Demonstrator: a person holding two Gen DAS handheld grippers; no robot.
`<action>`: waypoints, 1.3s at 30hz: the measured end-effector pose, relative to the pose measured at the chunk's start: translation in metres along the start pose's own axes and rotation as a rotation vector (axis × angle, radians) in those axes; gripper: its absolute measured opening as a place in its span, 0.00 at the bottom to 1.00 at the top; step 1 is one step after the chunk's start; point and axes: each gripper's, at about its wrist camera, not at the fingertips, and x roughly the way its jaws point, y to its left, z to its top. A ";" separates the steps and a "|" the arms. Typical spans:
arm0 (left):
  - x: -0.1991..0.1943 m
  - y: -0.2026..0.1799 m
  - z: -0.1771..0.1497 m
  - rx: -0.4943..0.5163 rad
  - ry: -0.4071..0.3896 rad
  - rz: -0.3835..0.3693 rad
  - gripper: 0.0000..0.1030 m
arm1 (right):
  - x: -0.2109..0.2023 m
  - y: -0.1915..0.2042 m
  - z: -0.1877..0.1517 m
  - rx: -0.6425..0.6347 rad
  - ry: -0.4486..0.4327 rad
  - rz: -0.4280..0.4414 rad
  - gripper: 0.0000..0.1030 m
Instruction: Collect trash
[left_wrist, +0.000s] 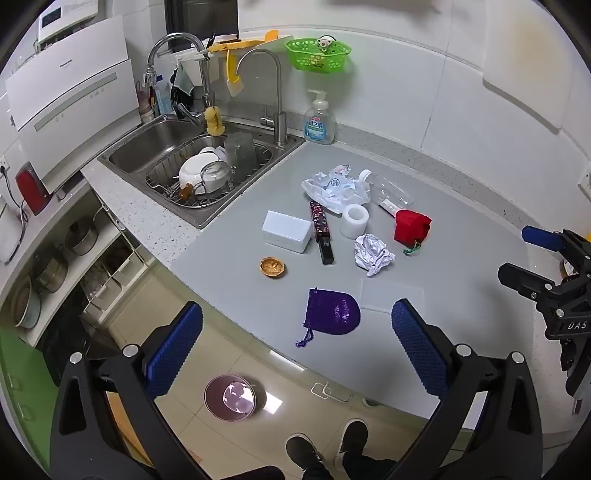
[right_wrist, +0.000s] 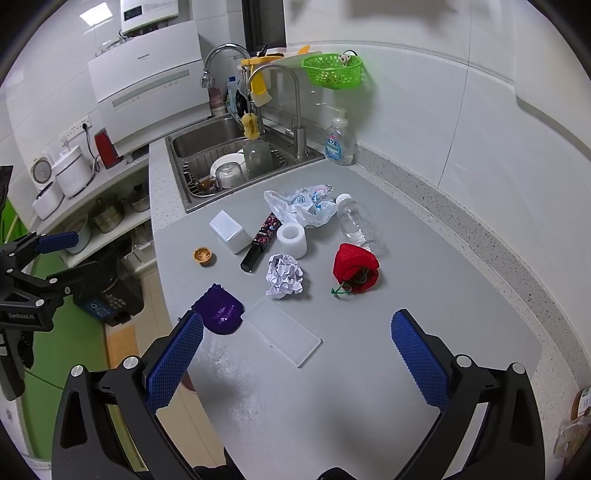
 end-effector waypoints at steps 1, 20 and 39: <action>0.000 0.000 0.000 -0.001 0.001 -0.002 0.97 | 0.000 0.000 0.000 0.001 0.000 0.000 0.95; 0.002 0.004 0.000 -0.007 0.008 -0.008 0.97 | 0.003 0.000 0.000 0.002 0.002 0.003 0.95; 0.006 0.000 0.000 -0.010 0.009 -0.007 0.97 | 0.004 0.000 0.000 0.000 0.004 0.003 0.95</action>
